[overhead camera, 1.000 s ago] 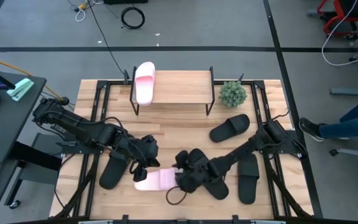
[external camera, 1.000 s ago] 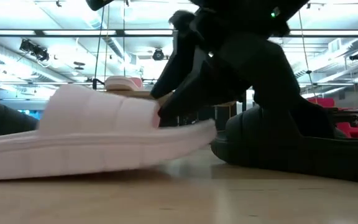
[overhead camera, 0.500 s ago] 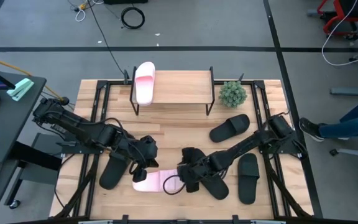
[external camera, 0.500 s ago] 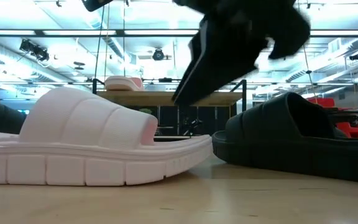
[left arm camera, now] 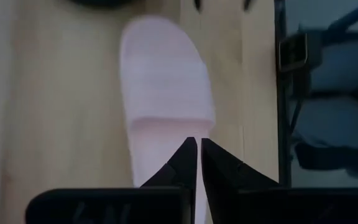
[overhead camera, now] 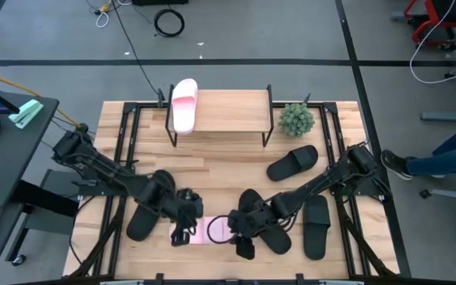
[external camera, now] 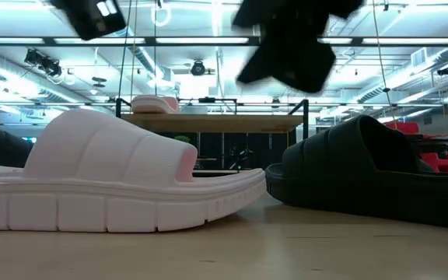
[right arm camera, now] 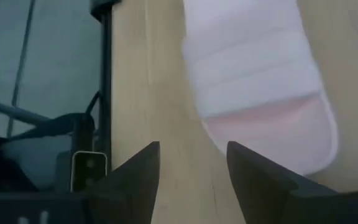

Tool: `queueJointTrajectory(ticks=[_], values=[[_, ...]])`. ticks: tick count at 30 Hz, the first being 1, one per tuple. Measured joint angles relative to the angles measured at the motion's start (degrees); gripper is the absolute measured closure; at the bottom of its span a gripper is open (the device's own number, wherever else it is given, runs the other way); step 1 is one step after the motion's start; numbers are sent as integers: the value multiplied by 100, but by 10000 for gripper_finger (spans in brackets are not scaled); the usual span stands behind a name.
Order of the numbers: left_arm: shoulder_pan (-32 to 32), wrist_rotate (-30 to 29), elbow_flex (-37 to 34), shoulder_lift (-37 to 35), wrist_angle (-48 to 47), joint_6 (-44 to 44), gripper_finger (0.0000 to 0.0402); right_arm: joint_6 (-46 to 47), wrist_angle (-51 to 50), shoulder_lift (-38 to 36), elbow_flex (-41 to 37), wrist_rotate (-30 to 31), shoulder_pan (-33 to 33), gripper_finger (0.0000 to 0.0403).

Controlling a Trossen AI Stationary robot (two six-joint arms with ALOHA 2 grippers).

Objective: Pick and place slides into the shelf
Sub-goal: Put the pink slipper on the shelf

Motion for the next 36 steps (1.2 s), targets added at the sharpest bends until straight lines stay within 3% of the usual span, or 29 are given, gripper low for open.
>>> queueJointTrajectory(ticks=[15, 20, 29, 36], values=[[-860, 27, -4, 883, -617, -665, 380, -195, 203, 129, 2, -8, -356, 213], [-1248, 19, -2, 929, -357, -1086, 350, -527, 171, 109, 2, -11, -392, 213], [-1598, -206, -2, 1396, -106, -853, 258, -609, 197, 109, 2, -13, -416, 213], [-1611, -521, 33, 1926, -263, -508, 255, -617, 191, 109, 2, -17, -412, 215]])
